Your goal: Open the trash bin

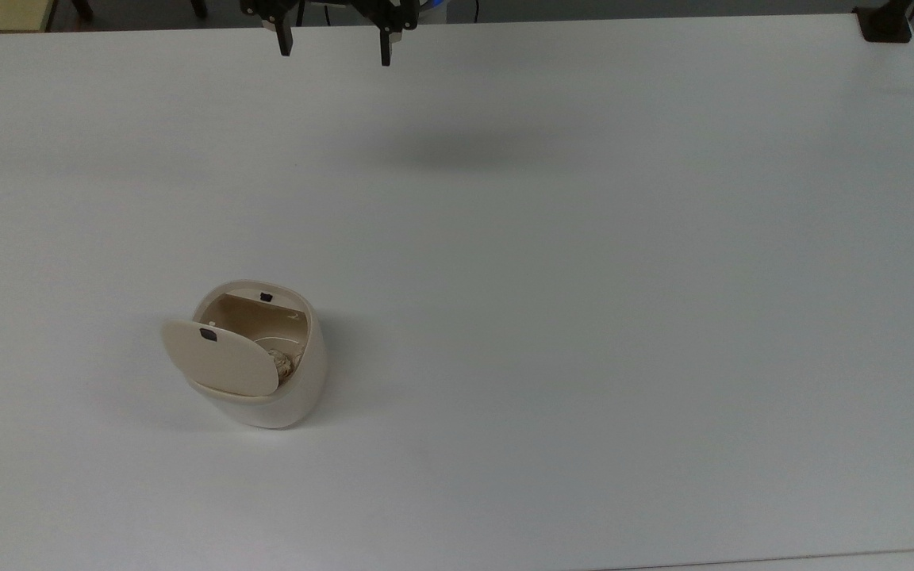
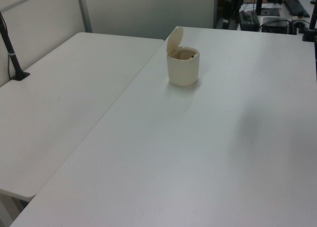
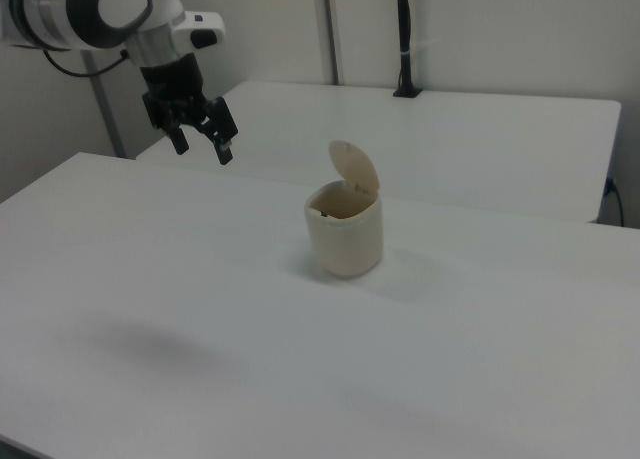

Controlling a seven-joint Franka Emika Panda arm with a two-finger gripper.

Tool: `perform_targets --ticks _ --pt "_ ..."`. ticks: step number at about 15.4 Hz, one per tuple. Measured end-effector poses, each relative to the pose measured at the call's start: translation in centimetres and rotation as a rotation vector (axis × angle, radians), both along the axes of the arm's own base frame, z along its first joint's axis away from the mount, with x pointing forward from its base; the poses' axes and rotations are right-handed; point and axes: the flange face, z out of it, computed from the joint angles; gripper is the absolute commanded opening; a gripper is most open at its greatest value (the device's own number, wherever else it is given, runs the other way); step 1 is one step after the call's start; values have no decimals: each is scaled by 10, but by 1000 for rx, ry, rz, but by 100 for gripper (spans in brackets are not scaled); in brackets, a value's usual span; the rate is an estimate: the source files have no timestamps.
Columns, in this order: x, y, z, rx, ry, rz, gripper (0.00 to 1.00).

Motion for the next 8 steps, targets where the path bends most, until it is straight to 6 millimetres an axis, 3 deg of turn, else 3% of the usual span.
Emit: perform_targets --ticks 8 --pt "-3 3 3 34 22 -3 100"
